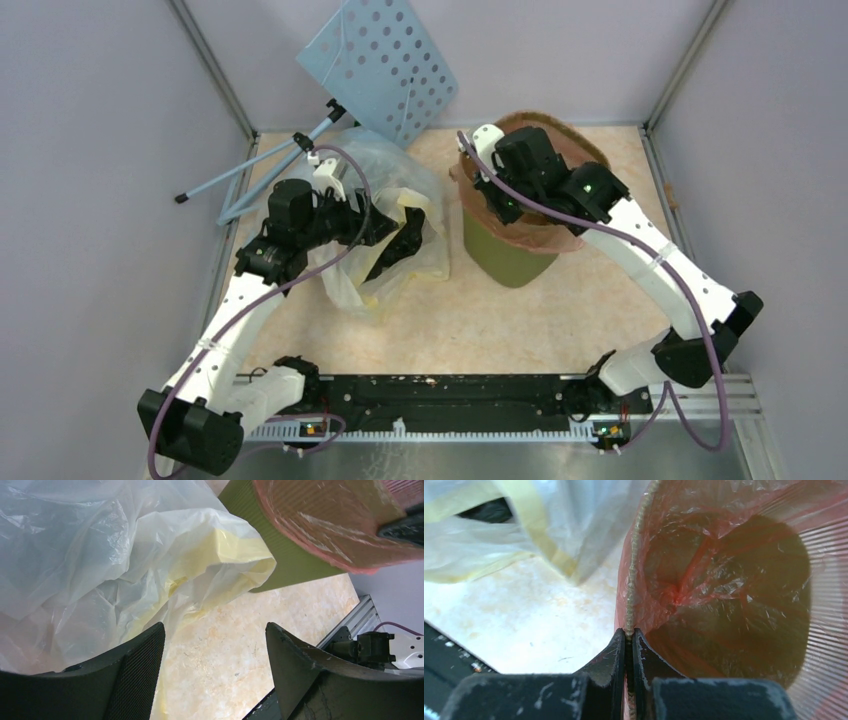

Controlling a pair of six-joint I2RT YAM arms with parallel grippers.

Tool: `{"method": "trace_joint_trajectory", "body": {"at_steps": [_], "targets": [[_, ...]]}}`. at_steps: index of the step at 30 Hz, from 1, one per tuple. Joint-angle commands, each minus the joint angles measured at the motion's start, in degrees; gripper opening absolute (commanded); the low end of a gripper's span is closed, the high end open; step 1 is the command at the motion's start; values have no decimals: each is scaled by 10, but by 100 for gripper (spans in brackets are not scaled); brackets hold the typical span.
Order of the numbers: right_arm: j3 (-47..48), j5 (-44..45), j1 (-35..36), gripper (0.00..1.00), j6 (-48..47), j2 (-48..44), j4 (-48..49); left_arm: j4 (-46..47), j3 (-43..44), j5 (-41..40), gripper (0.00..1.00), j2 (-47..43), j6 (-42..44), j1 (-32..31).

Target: Put the trash bags into the trash bin

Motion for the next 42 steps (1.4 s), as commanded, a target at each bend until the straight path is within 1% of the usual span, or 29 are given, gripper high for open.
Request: {"method": "trace_joint_trajectory", "body": {"at_steps": [1,6,10,11,12,13,14,15,16,18,22,25,27,30,32,35,37,40,42], "targets": [[18,84,-30,0,25,34,56,15,9,-9,79,-15,9,-1],[49,109,-51,0,42,82,92,21,-3,-9,79,-18,7,-2],[78,68,-52,1,45,95,113,17,-2,-13,79,-25,10,-2],[83,62,-52,4,45,95,116,15,0,-15,79,-28,13,-1],[90,56,-52,11,45,94,115,11,3,-19,79,-30,16,-2],[97,53,-51,25,45,93,112,6,6,-23,79,-32,18,-1],[102,53,-52,43,53,90,108,1,10,-29,79,-35,23,-1],[104,54,-52,51,61,85,106,-5,13,-36,79,-38,26,-1],[104,57,-52,55,63,78,106,-13,16,-47,79,-41,29,-1],[98,70,-52,59,66,56,111,-25,18,-87,80,-54,27,-1],[35,111,-52,65,69,-27,161,-13,-8,-164,82,-111,27,-1],[-47,164,-52,67,69,-104,225,1,-30,-199,83,-151,27,-2],[-115,210,-52,67,67,-158,273,1,-44,-242,84,-178,24,-1],[-212,266,-52,68,68,-246,341,-10,-66,-322,84,-224,13,-1],[-271,300,-52,68,74,-301,368,-36,-77,-397,87,-254,-18,-1],[-339,350,-52,67,96,-378,389,-89,-96,-499,90,-292,-93,-2],[-391,392,-52,66,115,-422,397,-123,-114,-548,93,-305,-146,-1],[-449,434,-52,66,162,-485,384,-143,-147,-572,93,-314,-188,-1],[-481,445,-52,66,202,-515,358,-130,-177,-579,92,-301,-177,-2]]}}
